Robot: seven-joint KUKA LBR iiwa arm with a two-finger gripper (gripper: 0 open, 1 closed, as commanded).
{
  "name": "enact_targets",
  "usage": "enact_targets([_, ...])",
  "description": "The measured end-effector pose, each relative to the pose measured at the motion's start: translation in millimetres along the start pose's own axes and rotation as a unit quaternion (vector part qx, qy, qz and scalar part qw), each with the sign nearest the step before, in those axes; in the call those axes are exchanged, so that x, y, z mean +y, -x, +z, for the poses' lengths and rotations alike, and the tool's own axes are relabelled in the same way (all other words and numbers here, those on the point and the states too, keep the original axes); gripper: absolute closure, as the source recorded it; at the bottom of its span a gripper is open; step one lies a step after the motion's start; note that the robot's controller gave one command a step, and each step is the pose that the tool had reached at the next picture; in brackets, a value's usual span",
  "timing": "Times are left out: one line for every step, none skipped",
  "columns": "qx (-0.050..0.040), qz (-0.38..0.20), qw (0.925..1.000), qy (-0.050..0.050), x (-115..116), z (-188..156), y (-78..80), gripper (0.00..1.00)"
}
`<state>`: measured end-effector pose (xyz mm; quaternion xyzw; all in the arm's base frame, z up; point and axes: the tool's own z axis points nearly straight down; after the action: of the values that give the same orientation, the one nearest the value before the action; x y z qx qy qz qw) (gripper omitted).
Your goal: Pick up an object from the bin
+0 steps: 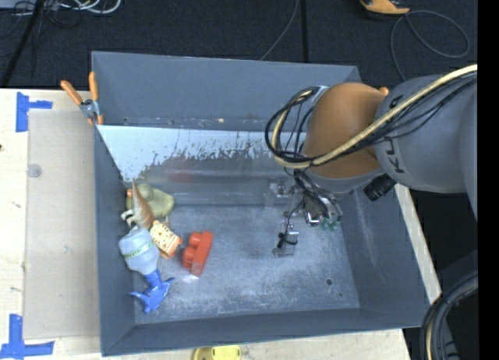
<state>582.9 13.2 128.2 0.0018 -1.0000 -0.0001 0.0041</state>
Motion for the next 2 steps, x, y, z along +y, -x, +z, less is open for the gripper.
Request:
enact_targets([-0.0033,0.0,1.0,0.0,0,-5,1.5,0.0])
enact_targets([-0.0043,0.017,0.9998,-0.001,36,20,-9.2,0.0])
